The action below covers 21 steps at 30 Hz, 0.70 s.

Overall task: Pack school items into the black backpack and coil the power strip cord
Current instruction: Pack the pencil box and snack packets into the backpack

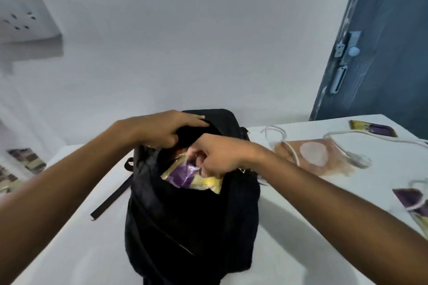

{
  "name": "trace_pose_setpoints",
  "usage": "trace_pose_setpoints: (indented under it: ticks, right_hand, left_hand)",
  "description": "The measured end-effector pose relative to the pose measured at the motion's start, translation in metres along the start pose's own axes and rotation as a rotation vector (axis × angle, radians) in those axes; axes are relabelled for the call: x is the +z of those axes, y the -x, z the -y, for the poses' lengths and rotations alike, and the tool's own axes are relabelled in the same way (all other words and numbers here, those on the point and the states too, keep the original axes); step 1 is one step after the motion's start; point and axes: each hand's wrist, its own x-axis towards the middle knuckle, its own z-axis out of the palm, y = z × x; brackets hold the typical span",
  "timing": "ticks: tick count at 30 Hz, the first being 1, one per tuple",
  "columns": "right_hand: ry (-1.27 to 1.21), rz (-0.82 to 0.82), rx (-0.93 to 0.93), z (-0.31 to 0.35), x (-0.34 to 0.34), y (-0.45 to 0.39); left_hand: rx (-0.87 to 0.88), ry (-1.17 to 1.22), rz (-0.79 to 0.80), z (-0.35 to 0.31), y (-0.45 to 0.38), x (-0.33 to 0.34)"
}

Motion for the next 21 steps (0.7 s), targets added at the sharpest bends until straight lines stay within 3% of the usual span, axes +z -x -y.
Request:
trace_pose_setpoints:
  ticks: [4,11,13,15,17,19,21]
  right_hand:
    - [0.249,-0.265,0.065,0.022,0.027,-0.027]
    - [-0.007,-0.462,0.171,0.023,0.038,-0.091]
    - [0.133,-0.4,0.151,0.026,0.044,-0.087]
    - [0.299,-0.239,0.182,0.026,0.049,-0.078]
    - [0.36,-0.083,0.093,0.022,0.047,-0.065]
    - [0.238,0.06,-0.046,0.014,0.035,-0.037]
    - [-0.091,0.216,-0.05,0.0,0.012,0.0]
  left_hand:
    - [0.041,-0.028,-0.033,-0.002,0.018,-0.016]
    - [0.047,-0.072,-0.093,-0.008,0.033,-0.012]
    - [0.036,-0.059,-0.099,-0.005,0.034,-0.009]
    - [0.045,-0.035,-0.088,-0.002,0.031,-0.005]
    - [0.045,0.014,-0.083,0.003,0.025,-0.001]
    - [0.044,0.052,-0.069,0.005,0.011,0.006]
    - [0.046,0.049,-0.043,0.003,-0.007,0.013]
